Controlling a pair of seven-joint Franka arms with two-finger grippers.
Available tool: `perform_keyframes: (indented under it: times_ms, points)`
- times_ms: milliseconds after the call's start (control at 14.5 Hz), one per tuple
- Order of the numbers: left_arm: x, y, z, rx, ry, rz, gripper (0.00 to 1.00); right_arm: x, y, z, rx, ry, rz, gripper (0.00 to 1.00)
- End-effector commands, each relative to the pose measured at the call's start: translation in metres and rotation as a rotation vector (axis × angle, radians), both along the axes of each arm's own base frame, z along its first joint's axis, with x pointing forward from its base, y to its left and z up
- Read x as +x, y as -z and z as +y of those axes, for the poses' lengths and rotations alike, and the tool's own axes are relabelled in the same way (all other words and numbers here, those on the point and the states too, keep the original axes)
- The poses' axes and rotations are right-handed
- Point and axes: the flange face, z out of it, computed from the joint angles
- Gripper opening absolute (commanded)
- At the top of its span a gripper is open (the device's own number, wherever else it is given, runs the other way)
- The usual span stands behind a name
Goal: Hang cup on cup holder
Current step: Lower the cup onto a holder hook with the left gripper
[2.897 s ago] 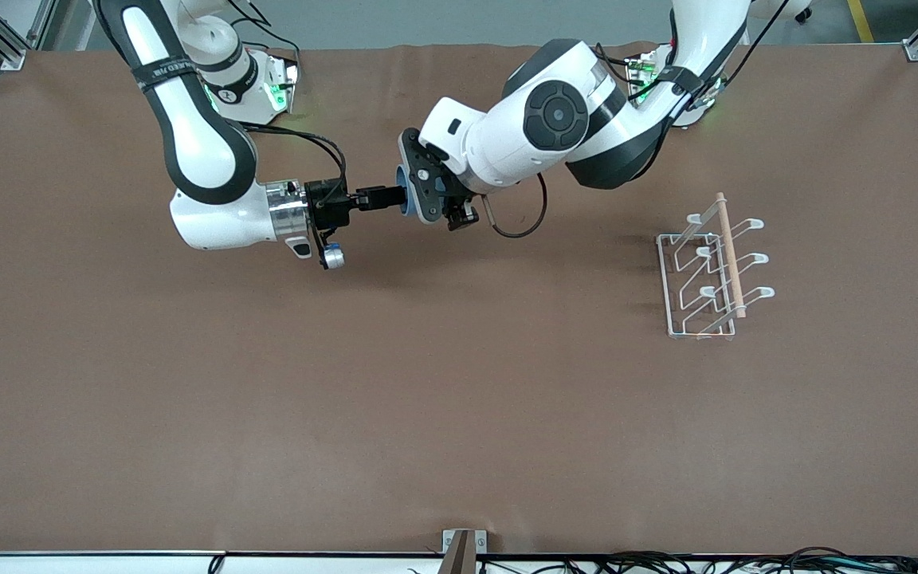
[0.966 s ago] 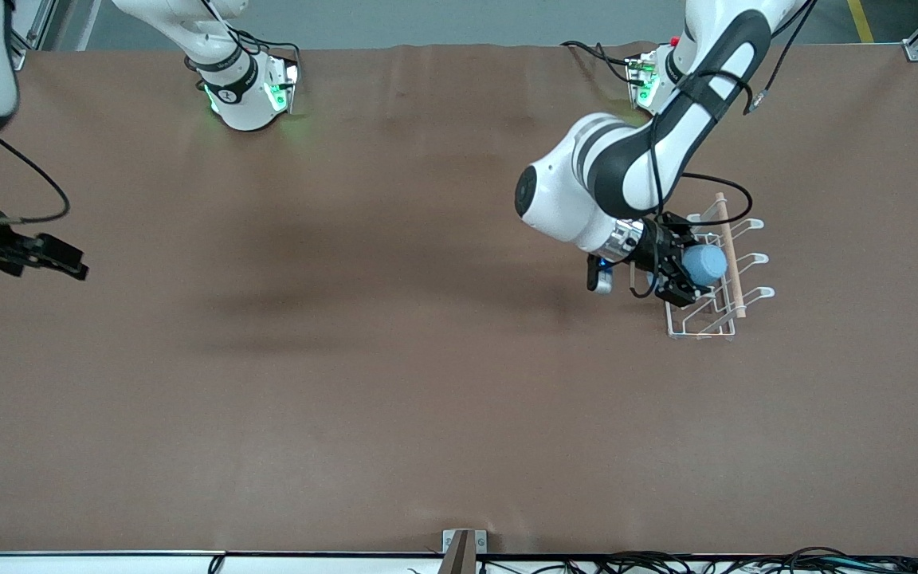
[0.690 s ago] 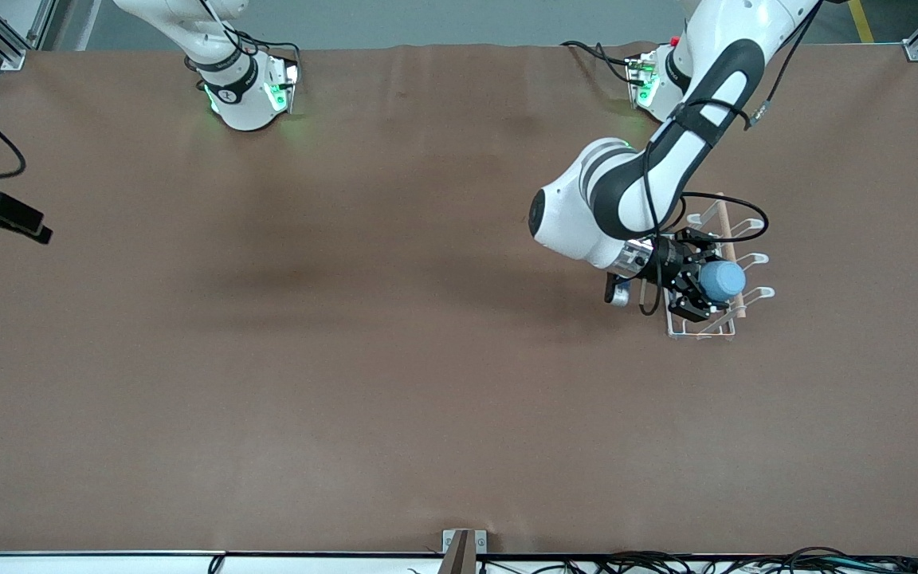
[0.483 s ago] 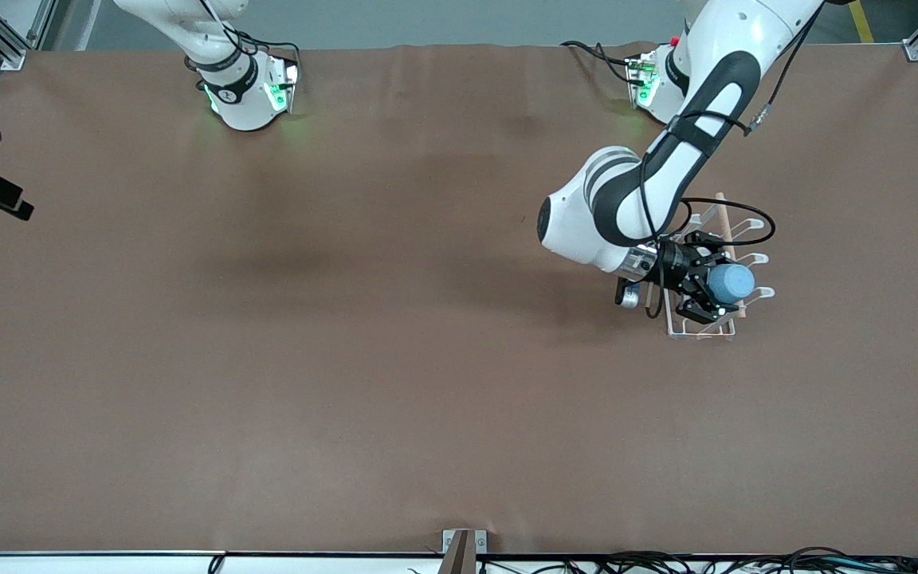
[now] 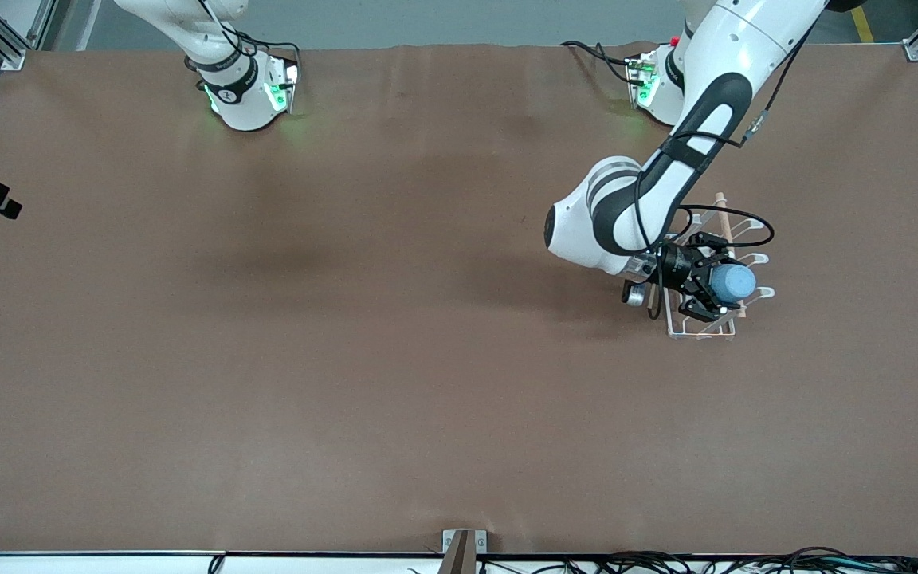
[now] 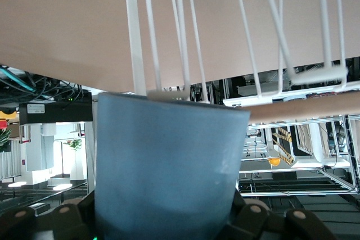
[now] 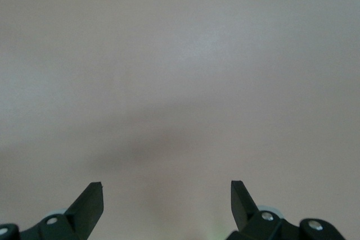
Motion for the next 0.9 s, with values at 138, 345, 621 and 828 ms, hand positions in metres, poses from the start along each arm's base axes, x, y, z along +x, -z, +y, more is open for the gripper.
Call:
perform_keyframes:
  times_ms: [138,345,621,828]
  points:
    - [0.007,0.032,0.001,-0.012,-0.038,-0.095,0.18,0.000,-0.005,-0.007,-0.003,0.017,-0.008,1.00]
    - [0.009,0.049,0.003,-0.026,-0.070,-0.148,0.45,0.001,-0.004,-0.006,-0.003,0.014,-0.009,1.00]
    - [0.014,0.035,0.005,-0.076,-0.217,-0.253,1.00,0.002,-0.003,0.004,-0.014,-0.004,-0.006,1.00]
    - [0.026,0.008,0.003,-0.077,-0.295,-0.280,1.00,0.002,-0.001,0.001,-0.005,0.003,-0.003,1.00]
